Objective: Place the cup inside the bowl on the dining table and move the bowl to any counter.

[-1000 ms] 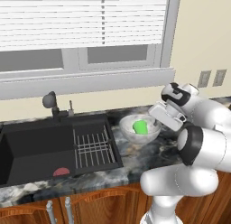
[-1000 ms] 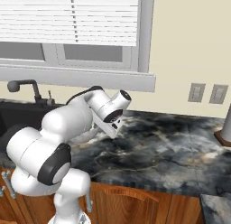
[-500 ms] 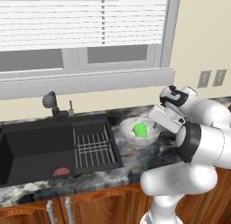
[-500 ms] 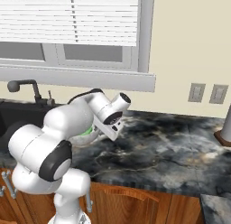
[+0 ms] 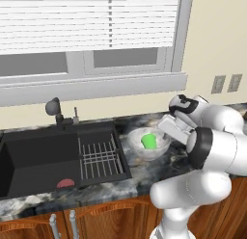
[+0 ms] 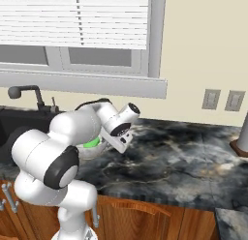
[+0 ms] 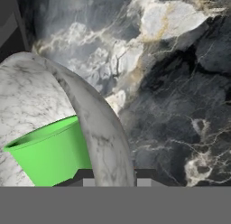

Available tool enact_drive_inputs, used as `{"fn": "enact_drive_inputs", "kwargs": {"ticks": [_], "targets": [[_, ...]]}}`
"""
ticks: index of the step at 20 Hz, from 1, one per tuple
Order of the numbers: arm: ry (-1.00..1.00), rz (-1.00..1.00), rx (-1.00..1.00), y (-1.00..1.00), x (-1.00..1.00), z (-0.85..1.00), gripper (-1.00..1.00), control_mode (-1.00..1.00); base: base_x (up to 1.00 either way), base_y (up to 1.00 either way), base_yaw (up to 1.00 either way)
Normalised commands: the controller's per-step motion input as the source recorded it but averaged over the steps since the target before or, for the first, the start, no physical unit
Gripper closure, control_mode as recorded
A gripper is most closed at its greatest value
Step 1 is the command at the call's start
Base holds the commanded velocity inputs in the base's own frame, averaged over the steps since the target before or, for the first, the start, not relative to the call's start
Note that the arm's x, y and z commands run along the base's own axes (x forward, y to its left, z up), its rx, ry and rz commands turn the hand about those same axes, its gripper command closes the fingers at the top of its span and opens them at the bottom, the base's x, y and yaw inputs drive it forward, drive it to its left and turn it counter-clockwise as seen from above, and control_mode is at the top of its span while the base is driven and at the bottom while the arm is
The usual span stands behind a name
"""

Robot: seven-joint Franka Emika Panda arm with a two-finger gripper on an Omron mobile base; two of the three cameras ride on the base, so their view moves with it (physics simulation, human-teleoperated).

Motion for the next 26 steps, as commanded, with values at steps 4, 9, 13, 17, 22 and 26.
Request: {"fn": "enact_drive_inputs", "kwargs": {"ticks": [4,9,13,17,22,26], "targets": [[-0.01,0.00,0.00,0.00,0.09,-0.16,1.00,-1.00,0.00,0.00,0.00],[-0.02,0.00,0.00,0.00,0.09,-0.18,1.00,-1.00,0.00,0.00,0.00],[-0.03,0.00,0.00,0.00,0.09,-0.20,1.00,-1.00,0.00,0.00,0.00],[-0.01,0.00,0.00,0.00,0.01,-0.06,1.00,-1.00,0.00,0.00,0.00],[0.00,0.00,0.00,0.00,0.00,0.00,1.00,-1.00,0.00,0.00,0.00],[0.00,0.00,0.00,0.00,0.00,0.00,-1.00,-1.00,0.00,0.00,0.00]]}}
